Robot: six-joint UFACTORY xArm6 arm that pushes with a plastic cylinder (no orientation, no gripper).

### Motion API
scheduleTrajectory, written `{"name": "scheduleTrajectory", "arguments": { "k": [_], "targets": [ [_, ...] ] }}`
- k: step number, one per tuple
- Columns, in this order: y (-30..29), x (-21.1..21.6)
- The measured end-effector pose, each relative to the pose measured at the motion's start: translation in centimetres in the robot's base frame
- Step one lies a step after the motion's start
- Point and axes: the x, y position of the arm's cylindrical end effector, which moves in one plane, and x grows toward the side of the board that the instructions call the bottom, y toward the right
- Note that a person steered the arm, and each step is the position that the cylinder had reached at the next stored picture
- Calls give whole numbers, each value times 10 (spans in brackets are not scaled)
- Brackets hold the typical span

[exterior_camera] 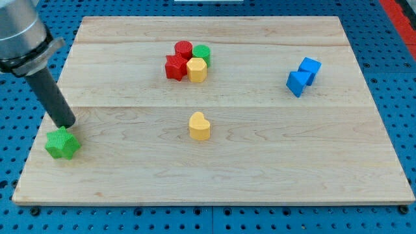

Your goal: Push the yellow heart slightly to the right

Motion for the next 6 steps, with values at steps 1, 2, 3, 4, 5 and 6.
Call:
{"name": "scheduleTrajectory", "arguments": {
  "k": [1, 2, 3, 4, 5, 6],
  "targets": [
    [3, 24],
    [7, 43],
    [70, 25],
    [168, 7],
    [251, -36],
    [306, -71]
  ]
}}
